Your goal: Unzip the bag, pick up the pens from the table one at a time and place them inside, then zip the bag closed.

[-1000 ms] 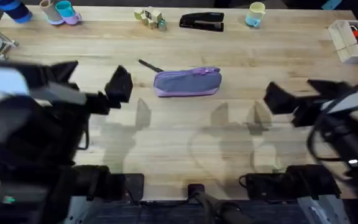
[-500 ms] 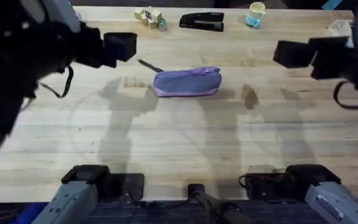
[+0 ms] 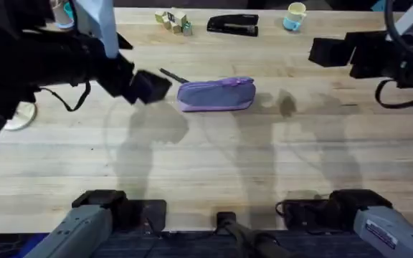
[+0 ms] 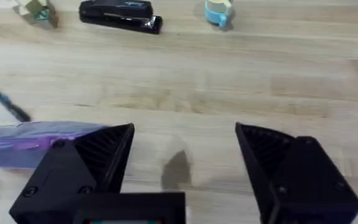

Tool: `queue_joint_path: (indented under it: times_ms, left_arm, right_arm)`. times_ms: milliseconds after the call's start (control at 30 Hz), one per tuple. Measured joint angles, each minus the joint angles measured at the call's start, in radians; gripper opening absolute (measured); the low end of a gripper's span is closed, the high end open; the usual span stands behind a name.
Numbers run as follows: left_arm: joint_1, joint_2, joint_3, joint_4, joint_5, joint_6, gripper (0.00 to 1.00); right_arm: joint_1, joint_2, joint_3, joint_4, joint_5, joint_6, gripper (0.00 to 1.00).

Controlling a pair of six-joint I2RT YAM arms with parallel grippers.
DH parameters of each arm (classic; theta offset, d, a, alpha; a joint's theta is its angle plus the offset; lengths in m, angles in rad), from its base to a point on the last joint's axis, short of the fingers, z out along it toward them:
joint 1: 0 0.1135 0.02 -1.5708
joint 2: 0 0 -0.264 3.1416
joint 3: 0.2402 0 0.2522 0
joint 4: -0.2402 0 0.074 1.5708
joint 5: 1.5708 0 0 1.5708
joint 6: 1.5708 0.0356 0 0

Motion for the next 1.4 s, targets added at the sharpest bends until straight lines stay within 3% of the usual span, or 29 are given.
queue_joint_path:
  times_ms: [100,233,667,867,1100,1400]
  left_arm:
    - [0.0,0.008,0.0,-0.023,0.039,0.093,0.993]
    - [0.0,0.027,0.0,-0.018,0.076,0.155,0.993]
    - [0.0,0.056,0.002,-0.016,0.122,0.197,0.993]
    - [0.0,0.161,0.002,-0.013,0.149,0.225,0.993]
    - [0.0,0.318,0.002,0.026,0.266,0.337,0.993]
    - [0.0,0.516,0.002,0.067,0.376,0.454,0.994]
  right_arm:
    - [0.001,-0.016,0.0,0.0,-0.028,0.0,0.996]
    - [0.002,-0.047,0.0,0.0,-0.049,0.0,0.996]
    - [0.002,-0.068,0.002,-0.101,-0.062,0.0,0.996]
    - [0.002,-0.068,0.002,-0.103,-0.098,0.0,0.996]
    - [0.002,-0.069,0.002,-0.104,-0.212,0.0,0.995]
    - [0.003,-0.068,0.002,-0.105,-0.262,0.037,0.996]
